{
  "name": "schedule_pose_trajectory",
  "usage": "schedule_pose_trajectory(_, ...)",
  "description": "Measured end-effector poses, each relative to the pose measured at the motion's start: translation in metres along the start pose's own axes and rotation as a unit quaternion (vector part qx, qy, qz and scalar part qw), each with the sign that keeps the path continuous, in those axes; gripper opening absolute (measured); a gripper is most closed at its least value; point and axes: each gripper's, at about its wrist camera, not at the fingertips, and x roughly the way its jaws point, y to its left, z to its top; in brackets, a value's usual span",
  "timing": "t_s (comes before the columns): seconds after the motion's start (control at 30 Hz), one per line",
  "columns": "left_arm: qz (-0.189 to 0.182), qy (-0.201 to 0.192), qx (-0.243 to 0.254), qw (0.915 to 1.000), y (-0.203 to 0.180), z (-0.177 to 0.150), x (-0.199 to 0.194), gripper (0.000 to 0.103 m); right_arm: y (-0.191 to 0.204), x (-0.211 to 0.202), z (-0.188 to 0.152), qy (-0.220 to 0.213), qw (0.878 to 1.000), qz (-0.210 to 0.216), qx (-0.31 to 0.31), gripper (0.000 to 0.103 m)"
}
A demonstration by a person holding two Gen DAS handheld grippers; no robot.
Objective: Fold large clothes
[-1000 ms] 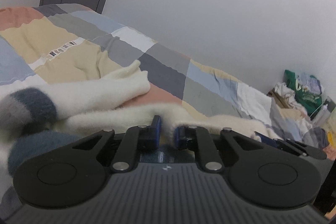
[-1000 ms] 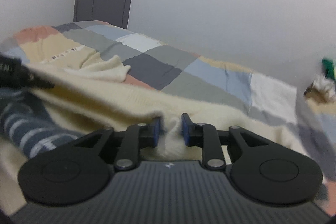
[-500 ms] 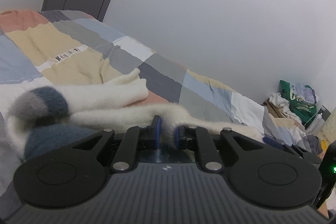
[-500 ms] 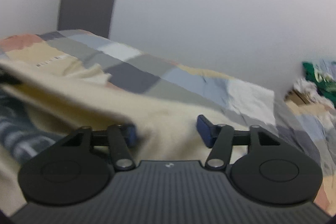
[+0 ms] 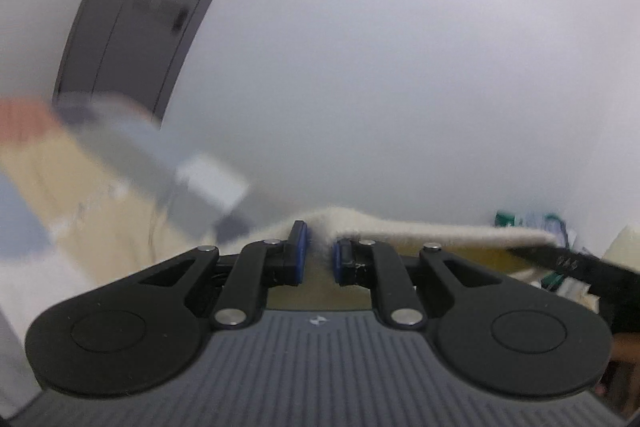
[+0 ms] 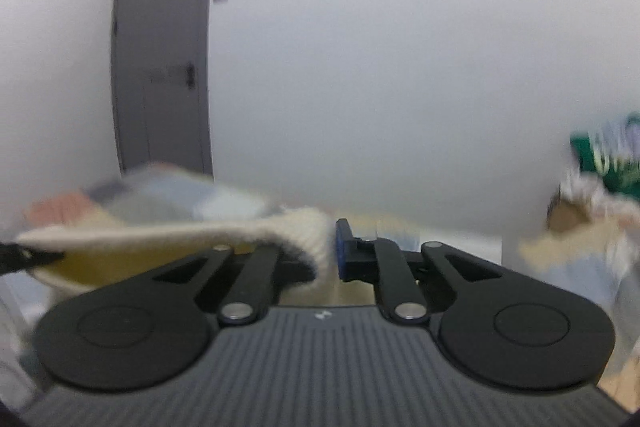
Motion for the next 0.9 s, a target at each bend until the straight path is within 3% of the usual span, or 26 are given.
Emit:
schedule_pose_trajectory(0.27,-0.057,-0.097,0.014,0.9936,-0.072,0.13,-0.061,0.013,-0.012,-0.1,0.133,-0.122,0.992,0.029,0.008,0.009)
schedule_pose_trajectory(0.47,-0.102,-0.154,0.052,0.9815,-0.125,0.202,-0.112,0.012,-0.02,-0.177,0.201,-0.205,0.978,0.039,0.006,0.009)
schedule_pose_trajectory(0.6,-0.116,-0.184,0.103,0.9706,-0.164,0.243,-0.133,0.012,-0.026,-0.205,0.242,-0.244,0.969,0.024,0.013,0.009)
schedule_pose_trajectory(0.73,-0.116,-0.175,0.121,0.9701,-0.188,0.269,-0.117,0.012,-0.037,-0.192,0.269,-0.243,0.97,0.008,0.016,0.01)
schedule_pose_trajectory(0.9,-0.079,-0.122,0.139,0.9797,-0.188,0.252,-0.033,0.012,-0.057,-0.106,0.251,-0.151,0.988,0.003,0.027,0.01)
